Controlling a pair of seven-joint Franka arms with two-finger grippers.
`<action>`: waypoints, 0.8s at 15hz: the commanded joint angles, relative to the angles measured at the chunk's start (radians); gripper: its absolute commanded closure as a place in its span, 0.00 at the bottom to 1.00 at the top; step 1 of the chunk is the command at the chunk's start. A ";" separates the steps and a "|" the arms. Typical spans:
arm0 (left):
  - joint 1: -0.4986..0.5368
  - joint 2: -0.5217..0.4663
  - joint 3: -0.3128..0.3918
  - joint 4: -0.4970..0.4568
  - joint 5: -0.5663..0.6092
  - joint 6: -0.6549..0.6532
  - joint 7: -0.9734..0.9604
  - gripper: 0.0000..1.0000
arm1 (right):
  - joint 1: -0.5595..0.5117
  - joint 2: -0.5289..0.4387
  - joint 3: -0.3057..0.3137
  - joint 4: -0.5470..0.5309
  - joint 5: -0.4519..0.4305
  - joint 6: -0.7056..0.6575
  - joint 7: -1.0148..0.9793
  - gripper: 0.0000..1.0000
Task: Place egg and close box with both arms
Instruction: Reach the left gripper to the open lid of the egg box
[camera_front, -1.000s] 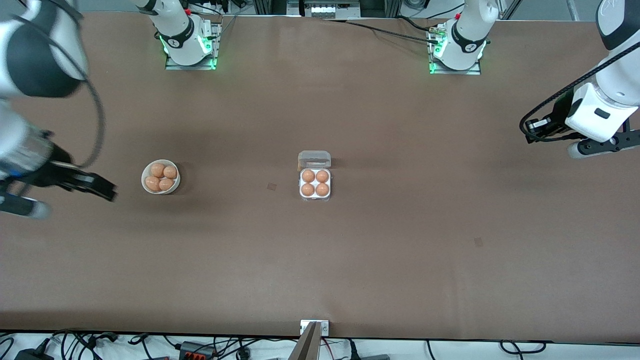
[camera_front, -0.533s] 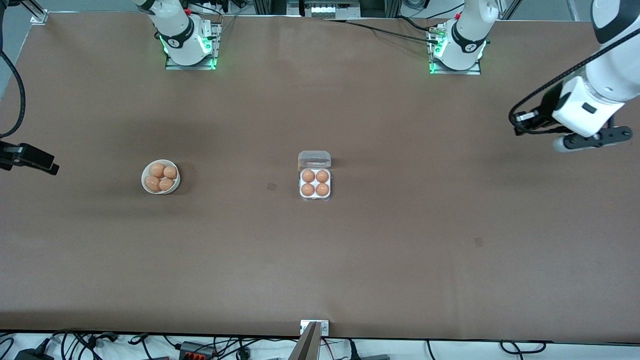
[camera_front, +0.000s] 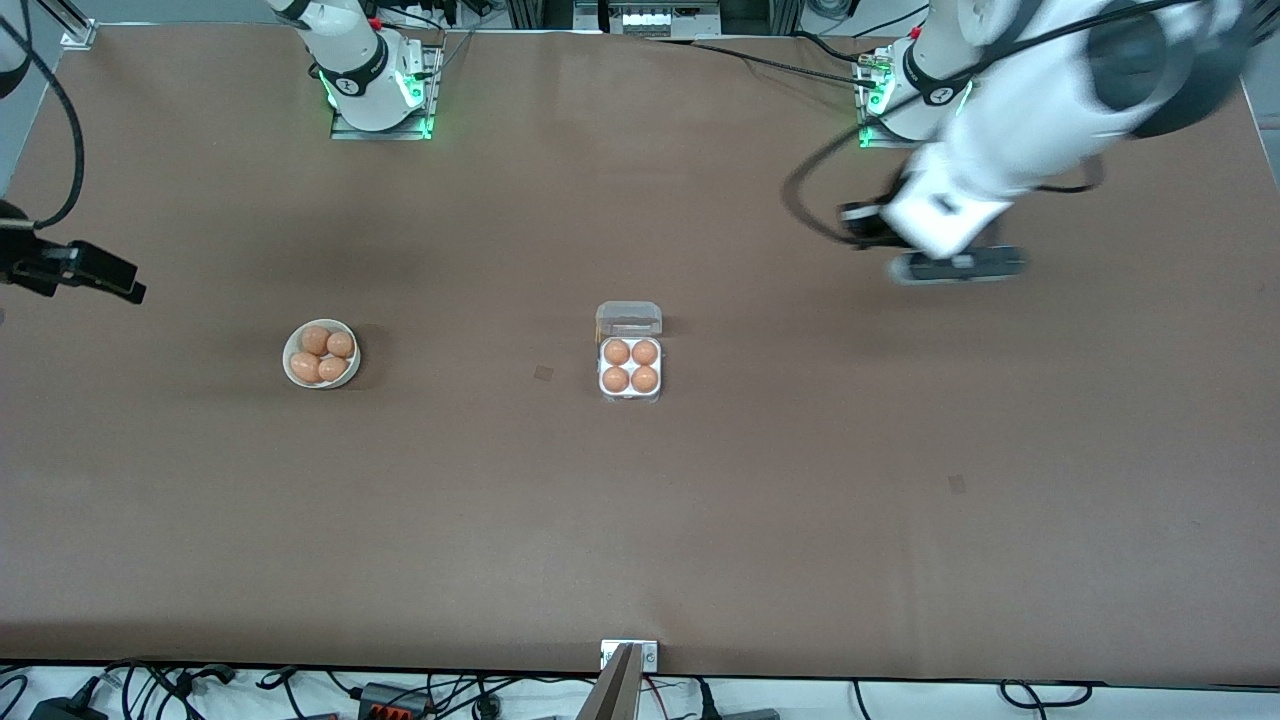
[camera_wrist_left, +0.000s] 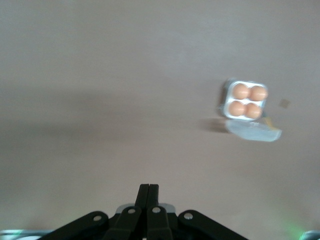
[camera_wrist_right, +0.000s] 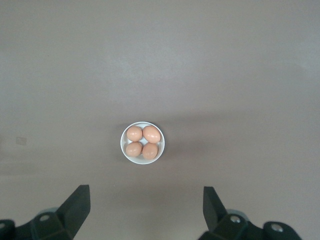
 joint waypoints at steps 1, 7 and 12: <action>-0.014 0.149 -0.073 0.095 -0.003 0.070 -0.106 0.99 | -0.002 -0.090 0.005 -0.149 -0.006 0.089 -0.020 0.00; -0.213 0.419 -0.078 0.210 0.070 0.267 -0.293 1.00 | -0.002 -0.112 0.015 -0.143 -0.006 0.064 -0.024 0.00; -0.267 0.559 -0.071 0.275 0.104 0.267 -0.292 1.00 | -0.004 -0.106 0.014 -0.134 -0.001 0.053 -0.056 0.00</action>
